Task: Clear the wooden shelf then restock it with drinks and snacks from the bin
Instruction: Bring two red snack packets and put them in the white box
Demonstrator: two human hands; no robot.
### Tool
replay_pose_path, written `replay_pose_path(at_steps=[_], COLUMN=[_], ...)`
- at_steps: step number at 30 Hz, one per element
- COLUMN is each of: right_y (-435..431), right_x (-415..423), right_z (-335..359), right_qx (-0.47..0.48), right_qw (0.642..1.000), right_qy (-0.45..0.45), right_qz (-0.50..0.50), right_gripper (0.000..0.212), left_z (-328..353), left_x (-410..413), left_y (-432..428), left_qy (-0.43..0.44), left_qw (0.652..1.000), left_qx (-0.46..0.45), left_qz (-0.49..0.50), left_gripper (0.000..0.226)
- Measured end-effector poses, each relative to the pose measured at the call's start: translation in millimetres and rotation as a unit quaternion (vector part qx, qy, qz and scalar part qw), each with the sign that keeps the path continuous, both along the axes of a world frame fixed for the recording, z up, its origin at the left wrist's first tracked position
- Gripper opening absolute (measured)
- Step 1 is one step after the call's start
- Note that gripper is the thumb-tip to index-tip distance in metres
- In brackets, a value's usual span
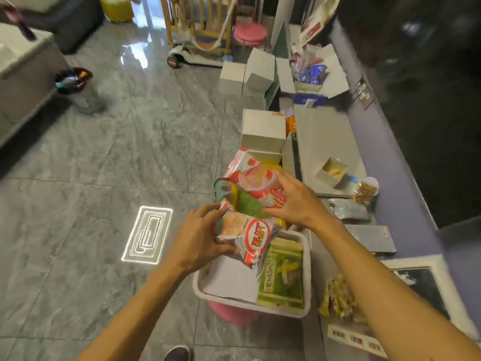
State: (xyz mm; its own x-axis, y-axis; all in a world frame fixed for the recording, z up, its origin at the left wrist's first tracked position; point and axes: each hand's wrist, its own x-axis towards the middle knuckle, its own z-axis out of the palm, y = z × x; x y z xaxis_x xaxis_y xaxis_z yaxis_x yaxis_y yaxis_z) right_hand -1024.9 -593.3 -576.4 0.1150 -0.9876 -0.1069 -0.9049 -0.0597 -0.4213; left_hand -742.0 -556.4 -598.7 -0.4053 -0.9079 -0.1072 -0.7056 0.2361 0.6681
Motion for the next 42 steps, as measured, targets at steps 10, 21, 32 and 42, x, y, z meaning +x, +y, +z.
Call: replay_pose_path(at_steps=[10, 21, 32, 42], right_y=[61, 241, 566, 801], right_x=[-17, -24, -24, 29], right_z=[306, 421, 411, 357], right_qx=[-0.088, -0.123, -0.117, -0.120], right_qw=[0.991, 0.930, 0.774, 0.609], right_qy=[0.014, 0.042, 0.064, 0.043], right_qz=[-0.101, -0.343, -0.620, -0.783], right_gripper=[0.119, 0.114, 0.096, 0.087], left_z=[272, 369, 379, 341], left_x=[4, -84, -234, -285], left_y=[-28, 12, 253, 475], left_qy=[0.014, 0.060, 0.104, 0.092], left_qw=[0.984, 0.927, 0.816, 0.724], left_qx=[-0.165, -0.221, -0.162, -0.141], left_qz=[-0.062, -0.296, -0.544, -0.669], left_gripper=[0.106, 0.102, 0.098, 0.098])
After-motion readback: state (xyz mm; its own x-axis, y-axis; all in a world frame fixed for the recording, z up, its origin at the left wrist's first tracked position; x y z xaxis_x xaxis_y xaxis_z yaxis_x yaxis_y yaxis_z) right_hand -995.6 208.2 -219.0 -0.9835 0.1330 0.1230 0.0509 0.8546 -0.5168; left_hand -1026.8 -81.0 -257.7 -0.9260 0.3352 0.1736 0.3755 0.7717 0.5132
